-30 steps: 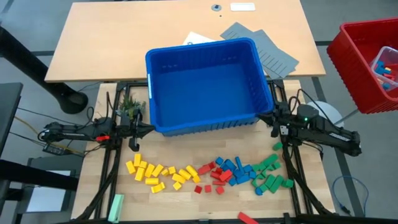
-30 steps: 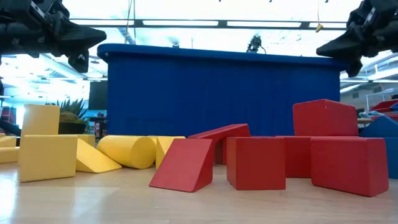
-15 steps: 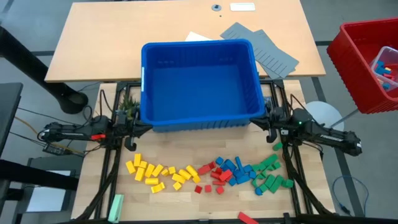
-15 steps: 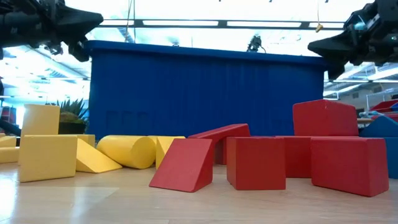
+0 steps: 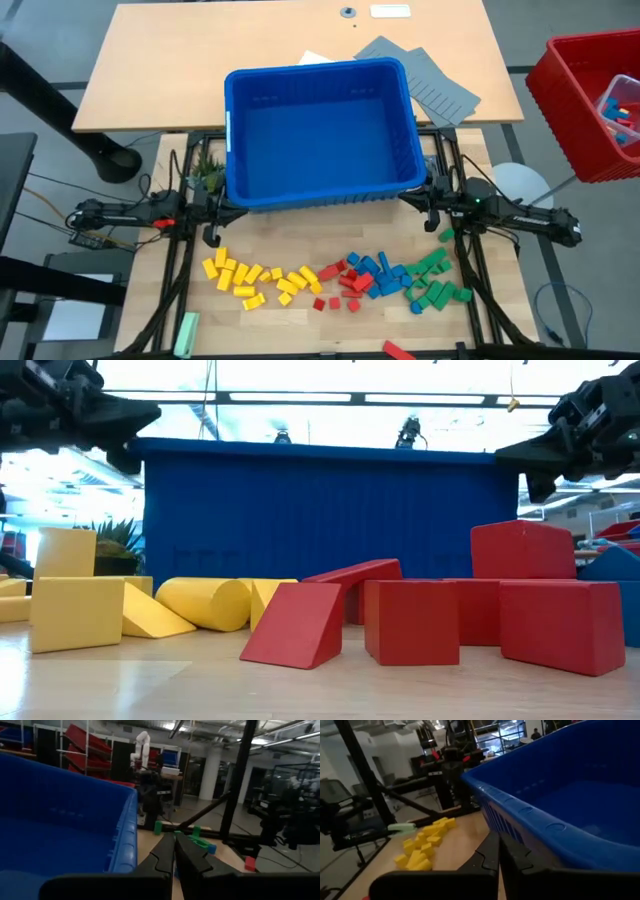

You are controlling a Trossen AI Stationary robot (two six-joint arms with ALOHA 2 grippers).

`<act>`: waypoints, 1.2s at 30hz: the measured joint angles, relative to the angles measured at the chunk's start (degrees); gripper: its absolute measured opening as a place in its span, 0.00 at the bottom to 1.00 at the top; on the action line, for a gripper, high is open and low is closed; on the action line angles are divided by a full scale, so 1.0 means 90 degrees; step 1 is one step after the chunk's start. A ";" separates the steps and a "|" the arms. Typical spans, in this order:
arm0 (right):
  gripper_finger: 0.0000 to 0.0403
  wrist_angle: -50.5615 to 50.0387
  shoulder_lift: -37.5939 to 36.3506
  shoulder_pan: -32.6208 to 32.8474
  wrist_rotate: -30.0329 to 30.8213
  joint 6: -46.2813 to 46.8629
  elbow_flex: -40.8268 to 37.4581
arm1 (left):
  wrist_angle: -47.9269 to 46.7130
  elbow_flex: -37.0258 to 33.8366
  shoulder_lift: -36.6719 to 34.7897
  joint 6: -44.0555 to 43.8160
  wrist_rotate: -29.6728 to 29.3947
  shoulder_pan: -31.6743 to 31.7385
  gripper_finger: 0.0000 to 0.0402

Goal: Sort blocks
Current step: Return to Home Position

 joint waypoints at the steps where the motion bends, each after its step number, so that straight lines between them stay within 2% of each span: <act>1: 0.01 0.0025 -0.0003 0.0021 0.0035 -0.0020 0.0000 | 0.0085 -0.0158 -0.0112 -0.0034 0.0038 -0.0002 0.06; 5: 0.01 0.0034 -0.0002 0.0068 -0.0018 -0.0071 0.0000 | -0.0324 -0.0233 -0.0447 -0.0191 0.0097 -0.0002 0.06; 11: 0.00 -0.0040 -0.0001 0.0067 -0.0026 -0.0097 -0.0002 | -0.0491 -0.0233 -0.0442 -0.0194 0.0083 -0.0002 0.06; 36: 0.01 0.0055 -0.0001 0.0067 -0.0032 -0.0088 0.0002 | -0.0406 -0.0238 -0.0442 -0.0187 0.0055 -0.0005 0.06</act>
